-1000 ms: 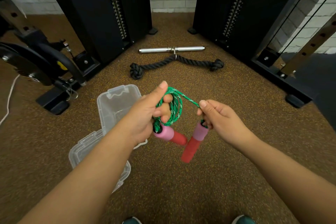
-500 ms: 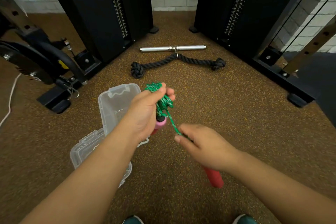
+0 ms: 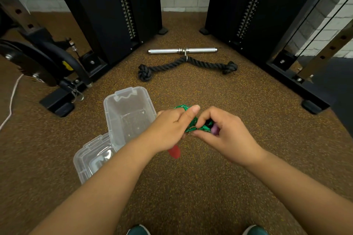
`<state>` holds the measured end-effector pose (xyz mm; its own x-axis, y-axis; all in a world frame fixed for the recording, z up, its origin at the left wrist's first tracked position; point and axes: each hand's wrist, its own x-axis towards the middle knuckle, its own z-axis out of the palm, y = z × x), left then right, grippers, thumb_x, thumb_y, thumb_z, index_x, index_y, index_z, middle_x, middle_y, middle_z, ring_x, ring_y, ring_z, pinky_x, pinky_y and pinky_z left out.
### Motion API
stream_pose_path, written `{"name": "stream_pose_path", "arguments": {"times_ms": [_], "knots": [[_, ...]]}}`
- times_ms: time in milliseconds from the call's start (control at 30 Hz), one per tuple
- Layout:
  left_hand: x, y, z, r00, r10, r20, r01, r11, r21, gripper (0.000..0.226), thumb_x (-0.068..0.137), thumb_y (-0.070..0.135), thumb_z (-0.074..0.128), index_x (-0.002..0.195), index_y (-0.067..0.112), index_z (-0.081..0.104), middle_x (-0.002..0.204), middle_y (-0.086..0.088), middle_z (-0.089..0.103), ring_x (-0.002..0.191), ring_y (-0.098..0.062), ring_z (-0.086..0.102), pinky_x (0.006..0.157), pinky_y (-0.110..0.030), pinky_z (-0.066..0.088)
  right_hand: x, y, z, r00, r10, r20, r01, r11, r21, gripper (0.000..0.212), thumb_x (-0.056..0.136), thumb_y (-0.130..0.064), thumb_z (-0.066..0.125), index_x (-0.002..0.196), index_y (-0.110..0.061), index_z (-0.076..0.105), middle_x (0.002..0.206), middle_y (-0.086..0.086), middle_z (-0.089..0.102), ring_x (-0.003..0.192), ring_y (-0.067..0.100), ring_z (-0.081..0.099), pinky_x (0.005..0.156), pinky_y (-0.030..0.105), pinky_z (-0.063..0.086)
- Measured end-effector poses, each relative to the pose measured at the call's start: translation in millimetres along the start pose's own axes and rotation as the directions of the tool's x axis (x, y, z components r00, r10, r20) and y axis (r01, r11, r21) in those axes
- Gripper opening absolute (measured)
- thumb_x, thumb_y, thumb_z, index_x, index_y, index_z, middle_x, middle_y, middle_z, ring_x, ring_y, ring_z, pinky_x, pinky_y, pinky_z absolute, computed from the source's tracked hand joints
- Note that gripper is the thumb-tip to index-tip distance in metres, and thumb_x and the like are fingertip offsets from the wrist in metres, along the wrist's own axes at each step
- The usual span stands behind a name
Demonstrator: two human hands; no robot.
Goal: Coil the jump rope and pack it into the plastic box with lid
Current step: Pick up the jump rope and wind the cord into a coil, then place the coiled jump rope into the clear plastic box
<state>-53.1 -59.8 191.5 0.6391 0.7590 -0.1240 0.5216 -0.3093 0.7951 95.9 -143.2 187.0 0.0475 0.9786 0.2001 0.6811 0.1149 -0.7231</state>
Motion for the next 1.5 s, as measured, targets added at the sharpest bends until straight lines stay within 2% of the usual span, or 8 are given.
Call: {"name": "stream_pose_path", "arguments": {"times_ms": [133,300,467,633,800,967,1100,1500], "knots": [[-0.6,8.1,-3.2,0.997,-0.067,0.030,0.069,0.996,-0.049,0.078,0.082,0.071,0.016,0.054,0.011,0.058,0.046,-0.002,0.054,0.040,-0.011,0.051,0.054,-0.028,0.044,2.2,0.3,1.4,0.996,0.092,-0.019,-0.088,0.982,0.166,0.042,0.068,-0.023,0.081,0.098,-0.028,0.053,0.098,-0.013,0.051,0.082,0.006,0.052,0.075,0.011,0.043],[0.4,15.1,-4.8,0.970,-0.191,0.148,0.218,0.955,-0.202,0.076,0.082,0.075,0.013,0.052,0.016,0.050,0.033,0.005,0.046,0.033,-0.007,0.046,0.044,-0.020,0.042,4.4,5.2,-2.5,0.959,0.128,0.251,-0.193,0.948,0.253,0.086,0.064,-0.035,0.082,0.133,-0.051,0.034,0.131,-0.019,0.043,0.108,0.002,0.052,0.094,0.026,0.047],[4.0,8.8,-4.4,0.894,-0.189,0.407,0.317,0.908,-0.273,0.086,0.074,0.085,0.026,0.063,0.005,0.055,0.038,0.001,0.039,0.038,-0.015,0.039,0.054,-0.025,0.041,1.3,3.9,1.6,0.897,0.143,0.419,-0.310,0.879,0.363,0.071,0.073,-0.009,0.077,0.133,-0.027,0.044,0.096,-0.005,0.067,0.075,0.007,0.067,0.066,0.027,0.054],[1.7,10.7,-5.8,0.823,-0.052,0.565,0.335,0.849,-0.410,0.025,0.069,0.036,0.074,0.075,0.016,0.060,0.048,0.003,0.046,0.044,-0.009,0.042,0.048,-0.020,0.042,3.1,2.8,-8.6,0.904,0.192,0.383,-0.329,0.884,0.333,0.041,0.071,-0.012,0.073,0.109,-0.024,0.061,0.092,-0.001,0.070,0.081,0.011,0.066,0.076,0.037,0.056],[0.9,10.9,-4.1,0.781,-0.072,0.620,0.365,0.858,-0.361,0.022,0.076,-0.008,0.068,0.081,0.010,0.058,0.059,0.007,0.065,0.051,-0.002,0.058,0.047,-0.014,0.045,-0.1,2.4,-15.7,0.913,0.238,0.330,-0.312,0.930,0.193,0.029,0.070,-0.017,0.071,0.097,-0.026,0.065,0.084,-0.002,0.073,0.070,0.013,0.067,0.069,0.040,0.057],[1.6,13.6,-3.8,0.832,-0.069,0.550,0.379,0.795,-0.473,0.027,0.077,-0.014,0.064,0.096,0.006,0.059,0.080,-0.005,0.066,0.065,-0.008,0.067,0.056,-0.017,0.052,-2.2,2.1,-19.4,0.915,0.325,0.238,-0.368,0.915,0.166,0.021,0.071,-0.018,0.070,0.089,-0.028,0.065,0.055,-0.007,0.064,0.035,0.008,0.049,0.036,0.027,0.041],[1.6,14.6,0.5,0.901,-0.079,0.427,0.319,0.787,-0.528,0.032,0.069,-0.002,0.066,0.100,0.007,0.061,0.088,-0.008,0.064,0.083,-0.017,0.061,0.076,-0.027,0.052,-2.9,2.7,-20.1,0.923,0.349,0.163,-0.374,0.913,0.163,0.018,0.067,-0.025,0.066,0.084,-0.026,0.066,0.063,0.003,0.068,0.047,0.017,0.052,0.044,0.044,0.047],[-7.5,22.4,10.8,0.991,-0.120,0.067,0.134,0.747,-0.651,0.023,0.081,-0.007,0.054,0.091,0.012,0.059,0.082,-0.007,0.057,0.079,-0.019,0.054,0.067,-0.027,0.046,12.0,-7.9,-19.0,0.950,0.311,0.015,-0.308,0.931,0.196,0.015,0.070,-0.018,0.063,0.079,-0.029,0.067,0.056,-0.013,0.060,0.050,-0.001,0.049,0.048,0.010,0.037]]}}
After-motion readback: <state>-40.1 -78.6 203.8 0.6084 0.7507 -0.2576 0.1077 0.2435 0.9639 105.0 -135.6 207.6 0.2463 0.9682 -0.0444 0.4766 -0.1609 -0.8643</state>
